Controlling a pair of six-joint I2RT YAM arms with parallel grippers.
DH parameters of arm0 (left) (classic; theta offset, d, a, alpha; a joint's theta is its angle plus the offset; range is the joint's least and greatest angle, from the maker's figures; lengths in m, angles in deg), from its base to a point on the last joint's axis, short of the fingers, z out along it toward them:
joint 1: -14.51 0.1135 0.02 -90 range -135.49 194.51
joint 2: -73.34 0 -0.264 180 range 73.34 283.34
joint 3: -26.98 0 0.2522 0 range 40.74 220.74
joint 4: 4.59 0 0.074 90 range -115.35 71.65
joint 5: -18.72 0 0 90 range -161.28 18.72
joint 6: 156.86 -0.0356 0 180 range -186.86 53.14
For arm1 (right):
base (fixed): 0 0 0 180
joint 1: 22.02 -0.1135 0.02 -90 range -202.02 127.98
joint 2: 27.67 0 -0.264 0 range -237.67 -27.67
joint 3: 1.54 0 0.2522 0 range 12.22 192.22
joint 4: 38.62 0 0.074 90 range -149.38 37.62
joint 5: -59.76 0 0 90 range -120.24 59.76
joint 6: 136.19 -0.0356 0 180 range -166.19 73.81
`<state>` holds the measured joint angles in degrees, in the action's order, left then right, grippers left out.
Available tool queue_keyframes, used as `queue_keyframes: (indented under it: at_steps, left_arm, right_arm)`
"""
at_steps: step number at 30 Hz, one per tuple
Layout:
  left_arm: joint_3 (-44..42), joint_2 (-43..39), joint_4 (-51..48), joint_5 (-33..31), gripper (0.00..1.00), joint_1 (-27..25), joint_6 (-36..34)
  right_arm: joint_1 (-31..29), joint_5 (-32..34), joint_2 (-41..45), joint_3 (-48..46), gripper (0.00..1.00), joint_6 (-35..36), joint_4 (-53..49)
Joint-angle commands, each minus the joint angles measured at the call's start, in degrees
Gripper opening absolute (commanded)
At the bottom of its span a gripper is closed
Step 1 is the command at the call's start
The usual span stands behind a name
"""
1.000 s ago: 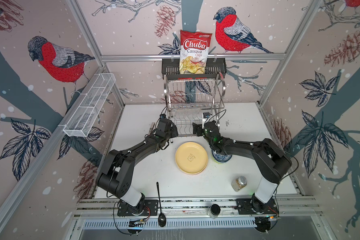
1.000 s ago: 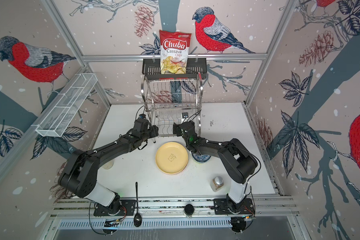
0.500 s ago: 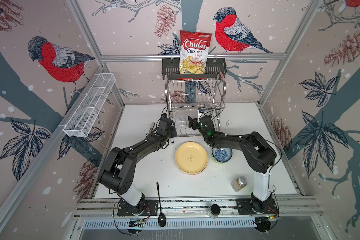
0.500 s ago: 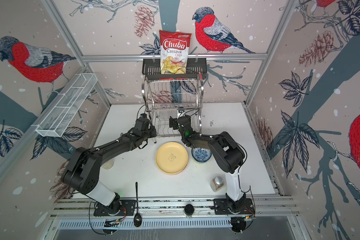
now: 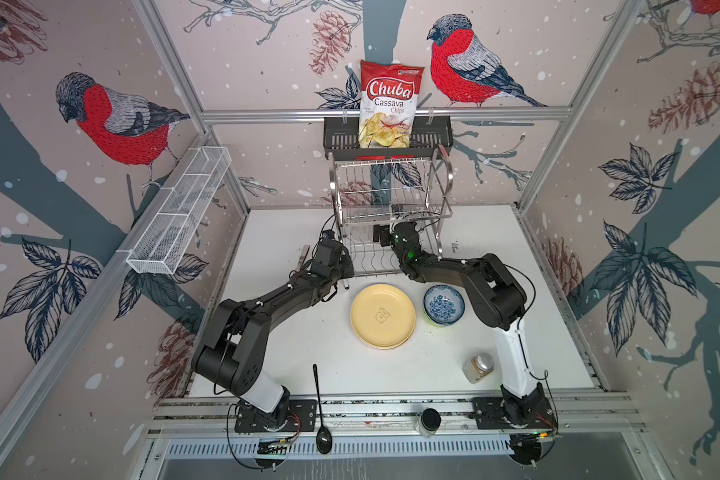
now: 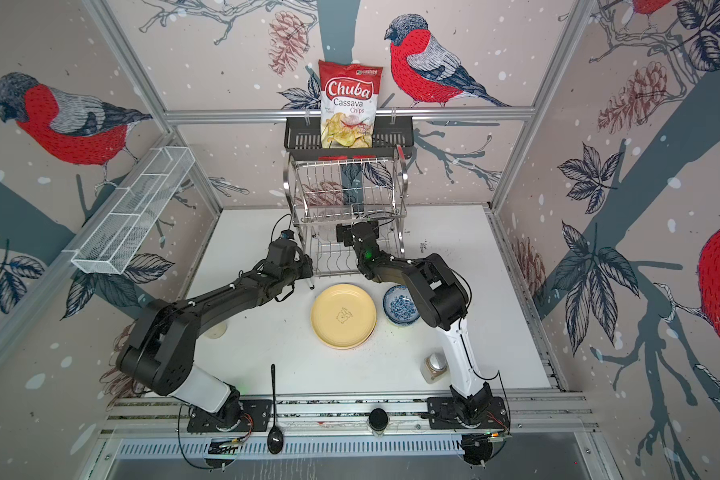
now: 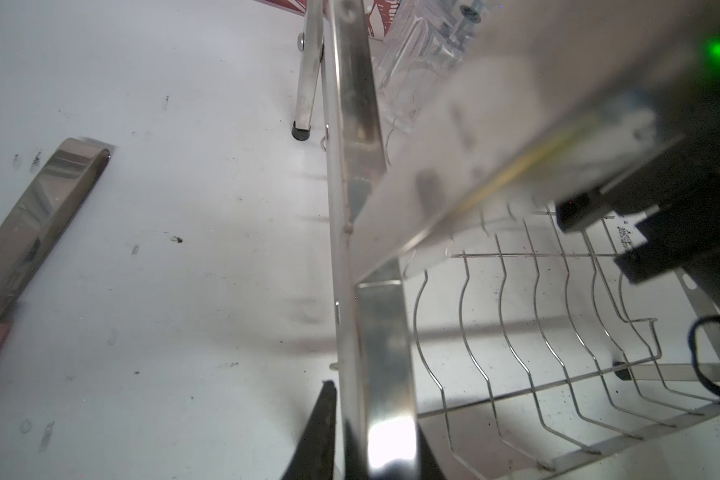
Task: Unload the mixed dishes from the dish rack
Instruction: 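Close the right gripper on a clear glass in the rack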
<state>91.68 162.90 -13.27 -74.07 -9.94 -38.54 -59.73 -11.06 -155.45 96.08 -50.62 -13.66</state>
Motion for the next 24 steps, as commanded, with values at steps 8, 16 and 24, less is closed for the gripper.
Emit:
queue_keyframes:
  at_steps: [8, 16, 24]
  left_arm:
    - [-1.19, -0.9, -0.62, 4.0, 0.06, 0.01, 1.28]
    - [-1.06, -0.33, -0.19, 4.62, 0.06, 0.01, 1.51]
    - [-0.66, 1.61, 0.62, 4.9, 0.06, 0.01, 2.13]
  right_arm:
    - [1.5, 1.89, -9.45, 15.21, 0.99, 3.56, -8.9]
    - [2.21, -0.75, -12.45, 20.5, 0.74, 1.51, -13.09]
    - [0.53, -0.91, -7.03, 11.49, 0.41, -0.03, -10.54]
